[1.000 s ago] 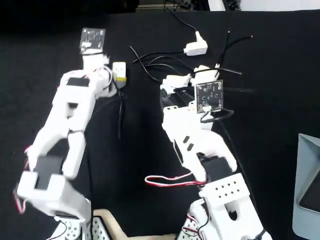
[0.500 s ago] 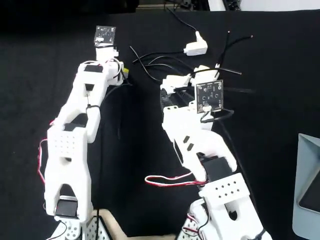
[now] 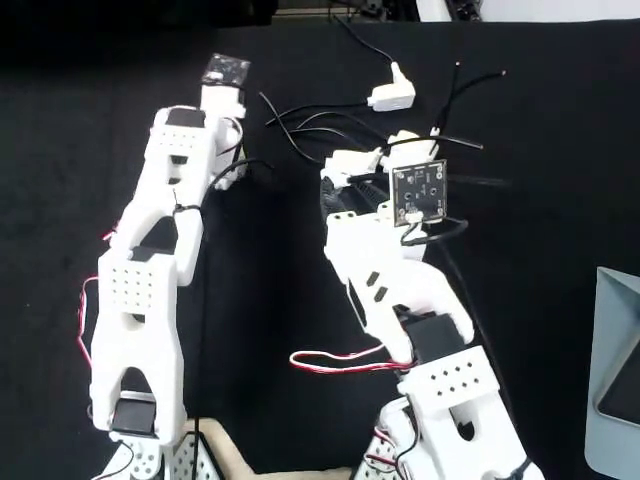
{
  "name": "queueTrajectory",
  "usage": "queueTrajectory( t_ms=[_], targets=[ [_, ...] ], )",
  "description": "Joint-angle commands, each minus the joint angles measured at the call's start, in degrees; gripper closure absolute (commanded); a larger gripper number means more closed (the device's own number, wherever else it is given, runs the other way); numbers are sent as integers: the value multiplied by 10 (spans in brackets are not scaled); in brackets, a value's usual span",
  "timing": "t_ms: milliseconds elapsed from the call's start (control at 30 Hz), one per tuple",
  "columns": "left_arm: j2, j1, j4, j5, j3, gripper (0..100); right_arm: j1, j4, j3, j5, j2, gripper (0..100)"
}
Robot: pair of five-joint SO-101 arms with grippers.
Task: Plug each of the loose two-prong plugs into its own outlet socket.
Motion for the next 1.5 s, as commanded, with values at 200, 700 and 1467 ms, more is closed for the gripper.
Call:
queueTrajectory(
  t_ms=[200,700,1467],
  targets=[
    [-174,64,251,-38,-54,972,9,-14,-2,-5,-9,987],
    [-448,98,185,-38,374,970,10,-14,-2,-5,-9,987],
    [-736,52,-21,-81,758,773,9,-13,-1,-5,-9,987]
  ],
)
